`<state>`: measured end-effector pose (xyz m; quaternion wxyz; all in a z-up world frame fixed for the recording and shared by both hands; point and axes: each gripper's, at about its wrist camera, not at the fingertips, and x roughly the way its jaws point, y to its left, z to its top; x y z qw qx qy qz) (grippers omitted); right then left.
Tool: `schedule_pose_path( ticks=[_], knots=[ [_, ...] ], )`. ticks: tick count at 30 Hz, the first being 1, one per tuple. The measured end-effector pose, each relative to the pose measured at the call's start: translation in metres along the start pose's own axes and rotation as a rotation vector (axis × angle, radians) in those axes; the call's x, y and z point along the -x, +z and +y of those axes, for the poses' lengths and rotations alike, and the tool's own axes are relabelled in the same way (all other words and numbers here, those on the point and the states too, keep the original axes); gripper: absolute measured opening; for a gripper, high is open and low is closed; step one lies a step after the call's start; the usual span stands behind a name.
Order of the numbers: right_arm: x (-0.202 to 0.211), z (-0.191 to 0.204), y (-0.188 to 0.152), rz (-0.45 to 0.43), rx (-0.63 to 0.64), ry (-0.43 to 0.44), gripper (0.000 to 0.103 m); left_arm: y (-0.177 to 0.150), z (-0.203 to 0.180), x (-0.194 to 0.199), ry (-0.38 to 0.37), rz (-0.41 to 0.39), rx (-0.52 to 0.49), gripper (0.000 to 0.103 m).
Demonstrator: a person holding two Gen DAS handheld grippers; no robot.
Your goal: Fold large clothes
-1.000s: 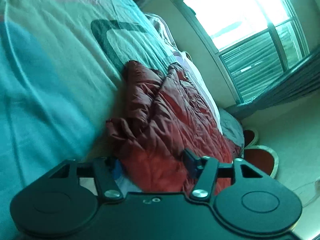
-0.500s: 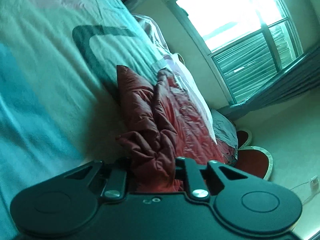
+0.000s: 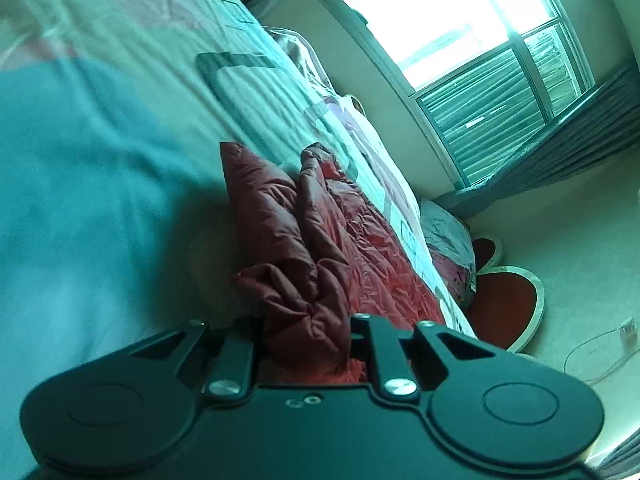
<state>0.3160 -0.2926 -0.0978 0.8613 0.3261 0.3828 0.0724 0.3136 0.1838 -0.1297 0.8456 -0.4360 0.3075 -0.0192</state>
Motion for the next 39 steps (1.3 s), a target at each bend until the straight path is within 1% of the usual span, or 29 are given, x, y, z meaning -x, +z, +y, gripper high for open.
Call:
schedule_pose_path(
  ticks=[7, 14, 17, 22, 26, 33, 35, 37, 38, 39],
  knots=[
    [0.044, -0.018, -0.043, 0.016, -0.018, 0.003, 0.014, -0.036, 0.016, 0.047, 0.02, -0.001, 0.02, 0.016],
    [0.081, -0.031, -0.067, 0.017, -0.027, 0.011, 0.014, -0.063, 0.027, 0.085, 0.018, 0.001, 0.017, 0.016],
    [0.086, -0.036, -0.077, 0.037, -0.039, 0.005, 0.014, -0.067, 0.036, 0.086, 0.032, 0.014, 0.02, 0.016],
    [0.068, -0.047, -0.087, 0.071, -0.049, -0.018, 0.014, -0.075, 0.042, 0.077, 0.071, 0.012, 0.019, 0.022],
    [0.065, -0.056, -0.089, 0.072, -0.067, -0.006, 0.014, -0.078, 0.043, 0.078, 0.082, -0.001, -0.008, 0.025],
    [0.065, -0.066, -0.092, 0.07, -0.101, 0.023, 0.015, -0.081, 0.033, 0.077, 0.127, 0.006, -0.047, 0.027],
    [0.068, -0.069, -0.091, 0.071, -0.121, 0.035, 0.018, -0.079, 0.03, 0.077, 0.143, 0.02, -0.055, 0.03],
    [0.071, -0.075, -0.09, 0.078, -0.139, 0.046, 0.029, -0.077, 0.025, 0.079, 0.156, 0.03, -0.075, 0.037],
    [0.075, -0.078, -0.089, 0.072, -0.155, 0.051, 0.035, -0.077, 0.024, 0.081, 0.156, 0.033, -0.079, 0.046],
    [0.081, -0.082, -0.089, 0.057, -0.164, 0.044, 0.044, -0.078, 0.022, 0.084, 0.151, 0.033, -0.086, 0.056]
  ],
)
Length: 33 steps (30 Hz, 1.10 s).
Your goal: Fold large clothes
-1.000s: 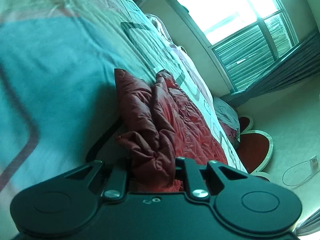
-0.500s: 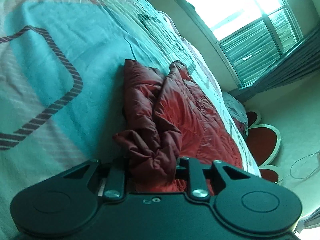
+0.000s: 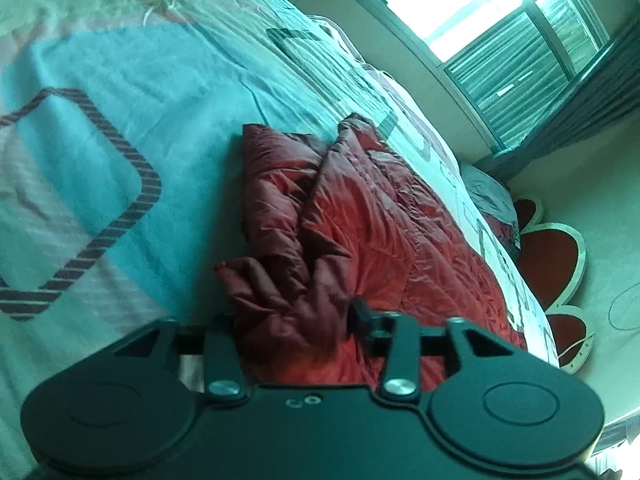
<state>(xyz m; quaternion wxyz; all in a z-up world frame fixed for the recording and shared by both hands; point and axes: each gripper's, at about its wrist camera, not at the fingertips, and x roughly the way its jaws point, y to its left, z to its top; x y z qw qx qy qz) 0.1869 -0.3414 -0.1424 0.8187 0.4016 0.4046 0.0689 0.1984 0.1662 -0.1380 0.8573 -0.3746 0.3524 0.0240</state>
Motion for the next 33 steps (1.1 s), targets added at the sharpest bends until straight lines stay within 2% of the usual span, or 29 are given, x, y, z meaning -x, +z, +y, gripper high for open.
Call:
schedule_pose_path(
  ticks=[1, 2, 3, 8, 11, 12, 13, 14, 15, 17, 19, 20, 21, 23, 25, 27, 29, 33],
  knots=[
    [0.006, -0.001, 0.001, -0.019, -0.001, -0.012, 0.05, -0.002, -0.002, 0.003, 0.002, -0.005, -0.014, 0.06],
    [0.013, -0.003, 0.002, -0.041, 0.002, -0.024, 0.062, -0.003, -0.004, 0.006, 0.014, -0.011, -0.029, 0.071],
    [0.021, -0.004, 0.002, -0.063, 0.006, -0.042, 0.069, -0.005, -0.006, 0.01, 0.023, -0.022, -0.043, 0.081],
    [0.056, -0.01, 0.006, -0.155, -0.004, -0.11, 0.069, -0.009, -0.005, 0.02, 0.027, -0.041, -0.055, 0.082],
    [0.069, 0.003, 0.009, -0.216, 0.018, -0.112, 0.069, -0.007, -0.001, 0.022, 0.016, -0.046, -0.042, 0.082],
    [0.071, 0.011, 0.01, -0.236, 0.034, -0.12, 0.067, -0.006, 0.0, 0.022, 0.012, -0.045, -0.04, 0.081],
    [0.072, 0.019, 0.011, -0.25, 0.054, -0.116, 0.059, -0.004, 0.002, 0.023, 0.007, -0.042, -0.039, 0.081],
    [0.071, 0.028, 0.012, -0.249, 0.067, -0.109, 0.037, -0.003, 0.002, 0.023, 0.002, -0.041, -0.04, 0.08],
    [0.068, 0.037, 0.013, -0.243, 0.081, -0.108, 0.028, -0.002, 0.002, 0.023, -0.005, -0.039, -0.039, 0.08],
    [0.06, 0.059, 0.014, -0.238, 0.131, -0.113, 0.027, 0.001, 0.002, 0.021, -0.023, -0.035, -0.037, 0.078],
    [0.05, 0.083, 0.011, -0.225, 0.182, -0.094, 0.025, 0.004, 0.004, 0.019, -0.04, -0.031, -0.031, 0.076],
    [0.043, 0.093, 0.009, -0.212, 0.203, -0.085, 0.019, 0.006, 0.005, 0.018, -0.052, -0.029, -0.026, 0.072],
    [0.033, 0.105, 0.006, -0.188, 0.233, -0.073, 0.008, 0.008, 0.006, 0.016, -0.064, -0.027, -0.016, 0.07],
    [0.014, 0.128, -0.001, -0.138, 0.302, -0.056, 0.002, 0.011, 0.01, 0.011, -0.096, -0.019, 0.002, 0.065],
    [-0.004, 0.149, -0.012, -0.097, 0.371, -0.036, 0.001, 0.014, 0.017, 0.007, -0.144, -0.021, 0.043, 0.059],
    [-0.022, 0.169, -0.023, -0.057, 0.421, -0.021, 0.001, 0.016, 0.024, 0.004, -0.193, -0.022, 0.089, 0.043],
    [-0.041, 0.182, -0.033, -0.02, 0.452, -0.019, 0.001, 0.018, 0.026, 0.001, -0.209, -0.012, 0.084, 0.028],
    [-0.079, 0.195, -0.047, 0.046, 0.471, -0.046, 0.001, 0.022, 0.028, 0.002, -0.253, -0.004, 0.05, 0.02]
  ],
)
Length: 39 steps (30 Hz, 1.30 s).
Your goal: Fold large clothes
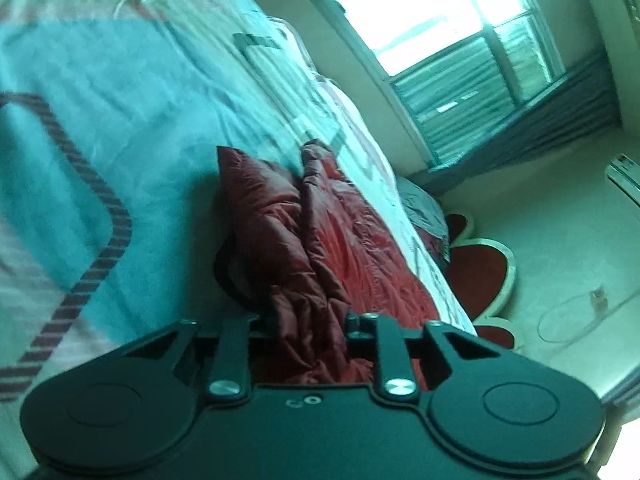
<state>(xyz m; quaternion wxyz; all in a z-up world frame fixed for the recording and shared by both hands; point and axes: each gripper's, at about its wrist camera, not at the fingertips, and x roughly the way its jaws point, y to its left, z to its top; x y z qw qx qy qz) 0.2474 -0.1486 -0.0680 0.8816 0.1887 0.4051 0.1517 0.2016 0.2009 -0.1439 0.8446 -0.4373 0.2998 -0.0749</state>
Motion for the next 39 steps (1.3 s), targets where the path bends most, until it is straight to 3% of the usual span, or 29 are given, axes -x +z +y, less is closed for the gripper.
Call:
schedule_pose_path(
  ticks=[4, 9, 10, 12, 14, 16, 18, 21, 24, 28, 35, 39],
  knots=[
    [-0.034, 0.004, -0.008, 0.068, 0.014, -0.045, 0.001, 0.0, -0.002, 0.005, -0.056, -0.012, -0.016, 0.018],
    [-0.06, -0.012, -0.015, 0.125, -0.076, -0.06, 0.0, -0.001, -0.002, 0.0, -0.039, 0.009, -0.024, 0.022],
    [-0.059, -0.012, -0.013, 0.128, -0.082, -0.064, 0.0, -0.001, -0.002, 0.0, -0.027, 0.016, -0.028, 0.027],
    [-0.05, -0.011, -0.01, 0.111, -0.099, -0.066, 0.0, -0.001, -0.003, 0.001, 0.003, 0.041, -0.036, 0.055],
    [-0.031, -0.01, -0.009, 0.068, -0.123, -0.059, 0.0, -0.004, -0.003, 0.005, -0.014, 0.054, -0.047, 0.068],
    [-0.01, -0.007, -0.011, 0.05, -0.111, -0.056, 0.0, -0.007, -0.001, 0.004, -0.031, 0.08, -0.05, 0.063],
    [0.008, -0.003, -0.013, 0.037, -0.097, -0.049, 0.0, -0.011, 0.002, 0.0, -0.039, 0.101, -0.042, 0.038],
    [0.023, 0.005, -0.021, 0.065, -0.1, -0.037, 0.0, -0.012, 0.006, -0.003, -0.043, 0.098, -0.034, 0.02],
    [0.018, 0.014, -0.033, 0.109, -0.08, -0.039, 0.0, -0.012, -0.004, 0.003, -0.067, 0.07, -0.087, 0.017],
    [-0.018, 0.013, -0.048, 0.186, -0.052, -0.111, 0.0, -0.013, -0.022, 0.009, -0.094, 0.049, -0.155, 0.016],
    [-0.022, 0.013, -0.041, 0.196, -0.064, -0.129, 0.0, -0.009, -0.039, 0.011, -0.063, 0.045, -0.23, 0.016],
    [-0.005, 0.021, -0.032, 0.139, -0.051, -0.123, 0.0, -0.012, -0.041, 0.012, -0.028, 0.047, -0.235, 0.016]
  ],
)
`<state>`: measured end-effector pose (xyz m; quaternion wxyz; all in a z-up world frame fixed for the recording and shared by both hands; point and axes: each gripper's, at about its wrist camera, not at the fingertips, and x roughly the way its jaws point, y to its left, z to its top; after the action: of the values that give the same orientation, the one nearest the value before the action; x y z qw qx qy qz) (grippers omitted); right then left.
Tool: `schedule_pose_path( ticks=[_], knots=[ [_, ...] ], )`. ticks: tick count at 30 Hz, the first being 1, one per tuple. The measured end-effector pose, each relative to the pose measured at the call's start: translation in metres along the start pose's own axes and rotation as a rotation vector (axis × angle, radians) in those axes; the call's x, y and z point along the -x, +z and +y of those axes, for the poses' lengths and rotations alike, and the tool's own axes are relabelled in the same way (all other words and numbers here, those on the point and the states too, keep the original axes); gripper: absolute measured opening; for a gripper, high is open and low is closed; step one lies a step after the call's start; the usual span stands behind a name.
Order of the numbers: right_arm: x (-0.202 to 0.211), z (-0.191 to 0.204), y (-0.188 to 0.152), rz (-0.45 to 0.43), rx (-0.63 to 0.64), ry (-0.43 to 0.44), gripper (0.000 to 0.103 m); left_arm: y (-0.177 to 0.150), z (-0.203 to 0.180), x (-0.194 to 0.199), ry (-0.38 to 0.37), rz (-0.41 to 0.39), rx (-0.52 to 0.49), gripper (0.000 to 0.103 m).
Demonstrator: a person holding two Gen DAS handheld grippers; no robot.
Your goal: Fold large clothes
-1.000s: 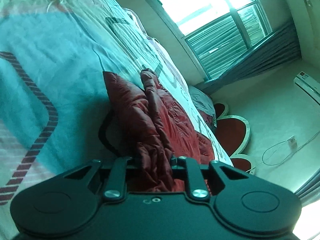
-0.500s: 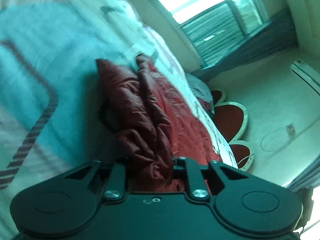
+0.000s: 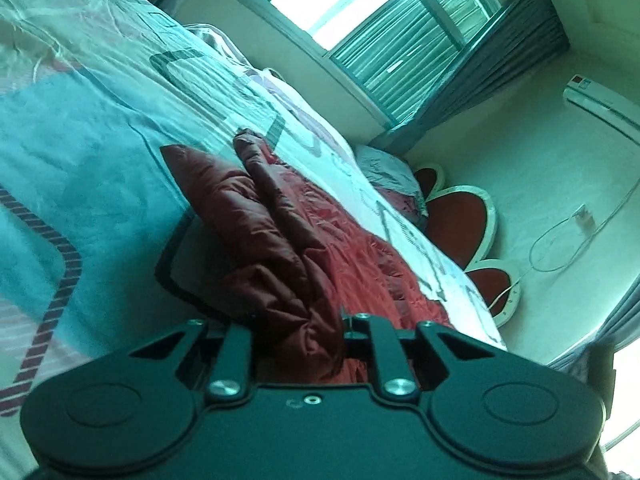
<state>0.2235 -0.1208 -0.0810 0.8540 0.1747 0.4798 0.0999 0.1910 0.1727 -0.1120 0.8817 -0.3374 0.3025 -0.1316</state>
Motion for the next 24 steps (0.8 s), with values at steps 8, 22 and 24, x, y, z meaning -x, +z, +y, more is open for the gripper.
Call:
schedule_pose_path(
  ticks=[8, 22, 24],
  knots=[
    [-0.029, 0.001, 0.01, 0.015, 0.056, -0.021, 0.0, 0.002, -0.011, 0.0, 0.068, 0.003, 0.036, 0.016],
    [-0.014, -0.029, 0.008, 0.124, 0.06, 0.15, 0.0, 0.006, -0.127, 0.003, 0.136, -0.066, -0.248, 0.016],
    [-0.027, -0.035, 0.007, 0.151, 0.062, 0.178, 0.0, 0.001, -0.151, -0.004, 0.135, -0.057, -0.31, 0.016]
  ],
)
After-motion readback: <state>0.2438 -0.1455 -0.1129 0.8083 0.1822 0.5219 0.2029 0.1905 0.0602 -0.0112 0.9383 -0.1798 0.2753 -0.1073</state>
